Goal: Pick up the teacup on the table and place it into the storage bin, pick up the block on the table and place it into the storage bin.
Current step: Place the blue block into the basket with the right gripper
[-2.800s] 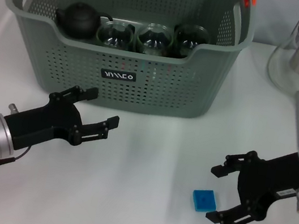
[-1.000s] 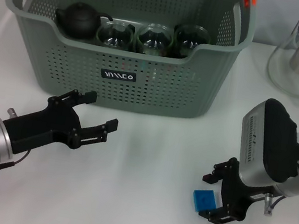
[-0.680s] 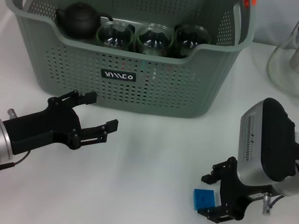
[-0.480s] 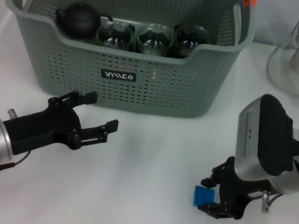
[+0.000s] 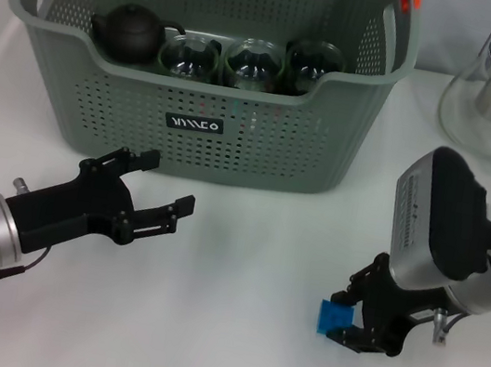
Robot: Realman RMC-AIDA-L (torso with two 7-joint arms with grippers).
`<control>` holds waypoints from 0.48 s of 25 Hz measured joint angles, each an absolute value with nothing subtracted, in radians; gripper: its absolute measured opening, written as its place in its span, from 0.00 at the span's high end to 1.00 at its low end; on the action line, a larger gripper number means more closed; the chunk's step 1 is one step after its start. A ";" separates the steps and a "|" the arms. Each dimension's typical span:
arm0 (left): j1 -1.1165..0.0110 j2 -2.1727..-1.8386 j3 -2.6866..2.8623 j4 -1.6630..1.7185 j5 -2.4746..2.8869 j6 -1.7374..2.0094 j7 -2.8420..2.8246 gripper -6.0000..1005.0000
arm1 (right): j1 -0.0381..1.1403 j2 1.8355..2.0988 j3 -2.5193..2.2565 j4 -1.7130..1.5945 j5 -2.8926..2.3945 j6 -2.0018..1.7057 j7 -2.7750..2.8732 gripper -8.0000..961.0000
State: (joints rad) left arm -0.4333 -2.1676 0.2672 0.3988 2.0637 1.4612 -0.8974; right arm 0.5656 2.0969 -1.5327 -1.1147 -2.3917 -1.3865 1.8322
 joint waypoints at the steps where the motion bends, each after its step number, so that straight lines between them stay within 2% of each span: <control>1: -0.433 -2.168 0.267 0.399 2.063 1.462 -0.897 0.13 | 0.564 2.097 -1.526 -1.122 -2.389 -1.392 1.831 0.55; 12: -0.433 -2.166 0.265 0.399 2.058 1.462 -0.897 0.13 | 0.567 2.097 -1.101 -1.402 -2.088 -1.532 1.962 0.56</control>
